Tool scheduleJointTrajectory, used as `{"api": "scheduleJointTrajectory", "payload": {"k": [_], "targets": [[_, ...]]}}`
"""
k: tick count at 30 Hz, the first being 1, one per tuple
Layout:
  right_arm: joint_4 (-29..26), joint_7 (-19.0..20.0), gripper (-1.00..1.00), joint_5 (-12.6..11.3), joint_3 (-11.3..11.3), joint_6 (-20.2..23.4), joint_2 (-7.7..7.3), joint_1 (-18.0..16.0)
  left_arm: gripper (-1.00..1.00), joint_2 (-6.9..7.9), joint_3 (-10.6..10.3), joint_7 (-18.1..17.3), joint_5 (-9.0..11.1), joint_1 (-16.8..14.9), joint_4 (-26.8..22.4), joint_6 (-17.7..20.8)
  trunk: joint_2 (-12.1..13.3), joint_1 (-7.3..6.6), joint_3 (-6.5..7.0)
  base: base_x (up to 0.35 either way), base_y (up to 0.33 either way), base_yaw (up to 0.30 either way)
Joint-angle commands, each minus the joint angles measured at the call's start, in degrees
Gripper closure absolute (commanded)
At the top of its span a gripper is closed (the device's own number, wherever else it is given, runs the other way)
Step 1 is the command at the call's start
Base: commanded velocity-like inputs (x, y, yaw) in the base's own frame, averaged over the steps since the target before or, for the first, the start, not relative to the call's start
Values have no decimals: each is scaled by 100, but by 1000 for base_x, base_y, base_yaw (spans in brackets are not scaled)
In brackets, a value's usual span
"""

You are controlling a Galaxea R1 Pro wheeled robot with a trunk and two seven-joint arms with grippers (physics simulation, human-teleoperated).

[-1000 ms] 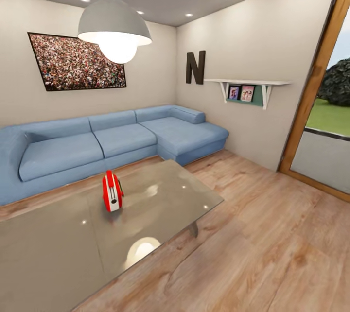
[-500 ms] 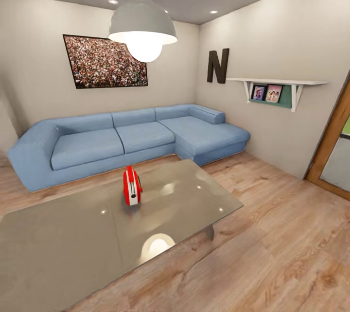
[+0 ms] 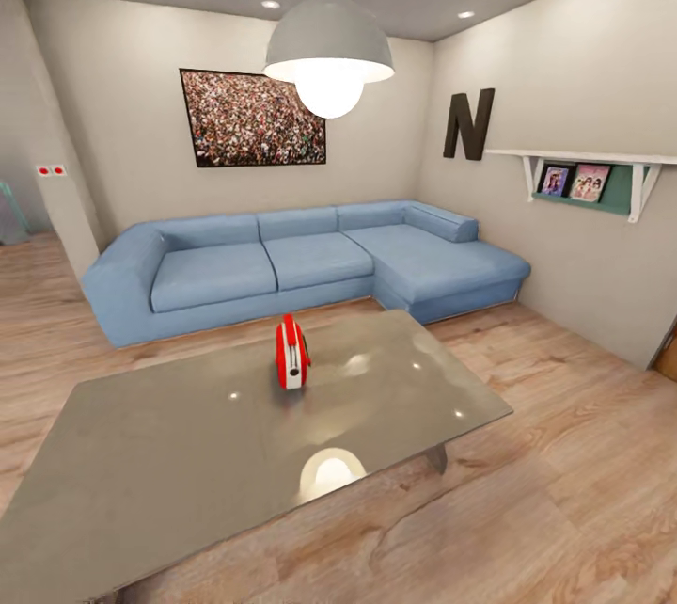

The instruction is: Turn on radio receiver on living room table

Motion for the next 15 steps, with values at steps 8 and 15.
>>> {"api": "scheduleJointTrajectory", "payload": {"k": [8,15], "targets": [[0,0,-100,-3,0,0,0,0,-100,0,8,6,8,0,0,0,0,0,-23,17,0,270],[0,0,-100,1,0,0,-8,0,-100,0,-6,0,8,0,0,0,0,0,-31,246,-17,110]]}}
